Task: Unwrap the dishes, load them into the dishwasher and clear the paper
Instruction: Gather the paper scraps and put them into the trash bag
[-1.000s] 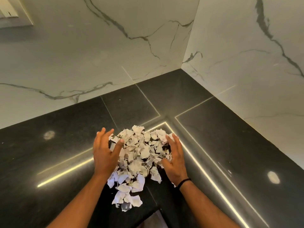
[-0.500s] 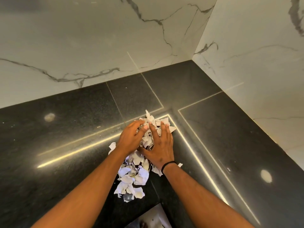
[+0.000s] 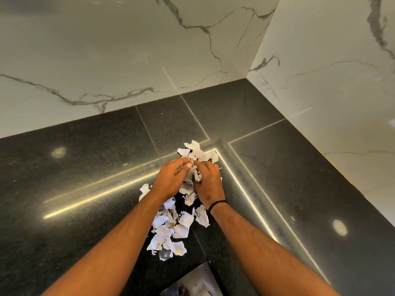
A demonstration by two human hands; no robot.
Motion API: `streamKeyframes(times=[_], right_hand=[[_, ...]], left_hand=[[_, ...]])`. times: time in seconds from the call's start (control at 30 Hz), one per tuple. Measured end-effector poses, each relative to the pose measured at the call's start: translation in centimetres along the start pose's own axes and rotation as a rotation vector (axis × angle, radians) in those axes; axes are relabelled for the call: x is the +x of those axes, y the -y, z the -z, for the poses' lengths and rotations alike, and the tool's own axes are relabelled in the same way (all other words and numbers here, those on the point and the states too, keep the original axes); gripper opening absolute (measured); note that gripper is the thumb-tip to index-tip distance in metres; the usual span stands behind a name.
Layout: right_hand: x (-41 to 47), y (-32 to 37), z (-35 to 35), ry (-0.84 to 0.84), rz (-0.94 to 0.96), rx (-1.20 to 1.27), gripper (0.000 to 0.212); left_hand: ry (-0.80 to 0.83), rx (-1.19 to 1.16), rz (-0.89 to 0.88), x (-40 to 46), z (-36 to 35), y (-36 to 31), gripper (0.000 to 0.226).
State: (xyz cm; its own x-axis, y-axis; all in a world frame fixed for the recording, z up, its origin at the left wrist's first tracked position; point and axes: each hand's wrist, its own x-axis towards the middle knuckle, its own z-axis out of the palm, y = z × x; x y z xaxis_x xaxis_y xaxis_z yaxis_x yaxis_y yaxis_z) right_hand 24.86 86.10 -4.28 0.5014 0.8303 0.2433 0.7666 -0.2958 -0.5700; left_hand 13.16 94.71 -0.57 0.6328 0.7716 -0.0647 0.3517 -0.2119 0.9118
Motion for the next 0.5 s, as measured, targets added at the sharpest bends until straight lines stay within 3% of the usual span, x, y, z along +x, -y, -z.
streamKeyframes(times=[0.3,0.5], right_hand=[[0.2,-0.4,2.5,-0.128,-0.133,0.256,0.025],[0.6,0.8,5.5,-0.236,-0.348,0.525,0.018]], left_hand=[[-0.149,-0.077,-0.019,-0.6,-0.4,0.8,0.021],[-0.245,0.097,-0.099,0.7,-0.8,0.5,0.021]])
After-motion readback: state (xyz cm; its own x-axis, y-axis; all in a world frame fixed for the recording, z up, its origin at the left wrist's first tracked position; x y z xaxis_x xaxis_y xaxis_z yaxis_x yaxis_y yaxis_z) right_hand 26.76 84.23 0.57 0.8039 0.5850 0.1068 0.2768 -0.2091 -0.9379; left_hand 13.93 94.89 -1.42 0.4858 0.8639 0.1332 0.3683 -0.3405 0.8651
